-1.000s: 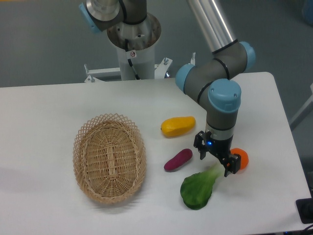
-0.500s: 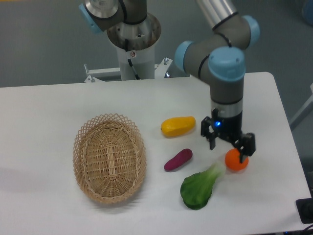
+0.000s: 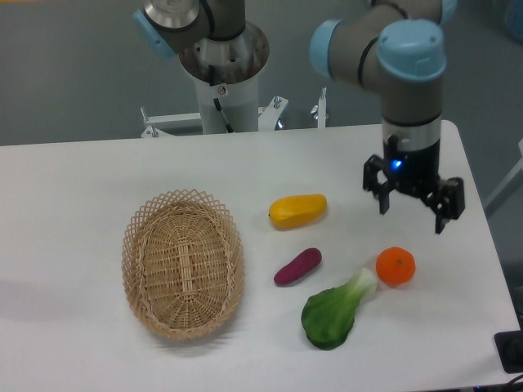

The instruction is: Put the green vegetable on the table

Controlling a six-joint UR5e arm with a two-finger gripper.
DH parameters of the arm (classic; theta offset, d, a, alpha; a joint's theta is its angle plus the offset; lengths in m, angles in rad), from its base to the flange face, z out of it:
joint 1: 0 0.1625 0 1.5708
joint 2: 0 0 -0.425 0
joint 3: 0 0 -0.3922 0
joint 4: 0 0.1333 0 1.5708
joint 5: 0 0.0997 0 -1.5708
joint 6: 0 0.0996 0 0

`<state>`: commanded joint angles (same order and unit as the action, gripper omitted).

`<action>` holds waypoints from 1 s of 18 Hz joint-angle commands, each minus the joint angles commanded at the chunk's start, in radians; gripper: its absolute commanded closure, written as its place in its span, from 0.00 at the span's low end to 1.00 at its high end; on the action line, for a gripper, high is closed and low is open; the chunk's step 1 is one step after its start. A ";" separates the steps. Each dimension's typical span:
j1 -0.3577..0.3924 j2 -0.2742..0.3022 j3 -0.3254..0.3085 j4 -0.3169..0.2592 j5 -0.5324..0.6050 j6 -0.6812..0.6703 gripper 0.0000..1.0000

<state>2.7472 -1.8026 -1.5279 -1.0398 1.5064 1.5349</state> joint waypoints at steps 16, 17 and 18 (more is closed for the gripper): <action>0.086 0.045 -0.009 -0.071 -0.063 0.142 0.00; 0.086 0.045 -0.009 -0.069 -0.063 0.142 0.00; 0.085 0.045 -0.009 -0.069 -0.064 0.142 0.00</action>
<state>2.8317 -1.7579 -1.5370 -1.1091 1.4420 1.6766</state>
